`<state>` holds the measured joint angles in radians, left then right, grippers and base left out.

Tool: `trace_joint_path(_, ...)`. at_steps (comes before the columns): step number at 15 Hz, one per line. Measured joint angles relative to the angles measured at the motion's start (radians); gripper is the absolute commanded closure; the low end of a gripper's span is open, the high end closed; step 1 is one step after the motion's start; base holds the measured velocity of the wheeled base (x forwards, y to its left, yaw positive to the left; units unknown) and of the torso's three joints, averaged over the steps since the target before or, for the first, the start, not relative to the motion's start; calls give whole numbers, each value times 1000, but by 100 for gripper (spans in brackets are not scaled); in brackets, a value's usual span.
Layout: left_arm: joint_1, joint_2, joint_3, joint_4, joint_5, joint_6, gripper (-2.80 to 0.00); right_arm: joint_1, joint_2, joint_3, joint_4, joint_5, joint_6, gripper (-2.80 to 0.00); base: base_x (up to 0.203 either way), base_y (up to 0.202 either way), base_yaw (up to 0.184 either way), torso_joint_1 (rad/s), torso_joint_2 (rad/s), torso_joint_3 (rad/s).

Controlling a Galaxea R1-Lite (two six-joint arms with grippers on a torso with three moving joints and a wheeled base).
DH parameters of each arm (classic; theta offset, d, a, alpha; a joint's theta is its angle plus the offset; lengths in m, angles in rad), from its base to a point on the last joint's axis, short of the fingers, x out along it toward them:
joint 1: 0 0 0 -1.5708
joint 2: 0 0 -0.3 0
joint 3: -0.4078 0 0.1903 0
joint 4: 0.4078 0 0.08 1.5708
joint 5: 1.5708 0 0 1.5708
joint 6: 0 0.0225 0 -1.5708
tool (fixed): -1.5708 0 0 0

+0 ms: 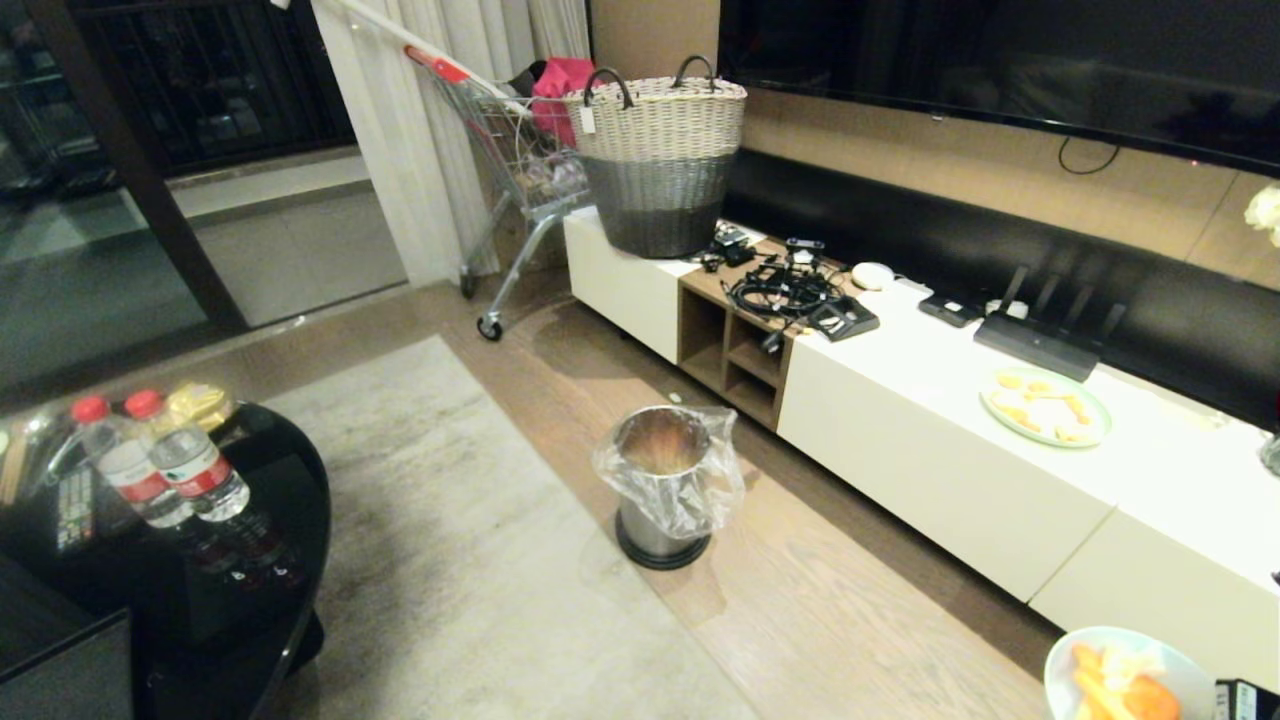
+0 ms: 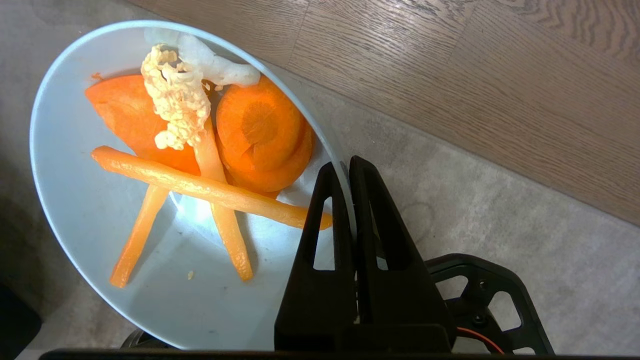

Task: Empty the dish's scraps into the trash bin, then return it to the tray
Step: Move the bowl over the trash can

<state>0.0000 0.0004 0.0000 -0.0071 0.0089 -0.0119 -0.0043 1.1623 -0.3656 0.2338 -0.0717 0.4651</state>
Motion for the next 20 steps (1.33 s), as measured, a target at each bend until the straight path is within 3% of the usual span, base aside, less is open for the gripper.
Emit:
trace_joint_path(7, 0, 0, 0, 0, -2, -1, 0, 3, 10, 20, -25, -1, -2, 0, 0, 0, 0, 0, 0, 0)
trace_joint_path(20, 0, 0, 0, 0, -6, 2, 0, 2, 19, 27, -41, -1, -3, 0, 180, 0, 1, 2, 1, 2)
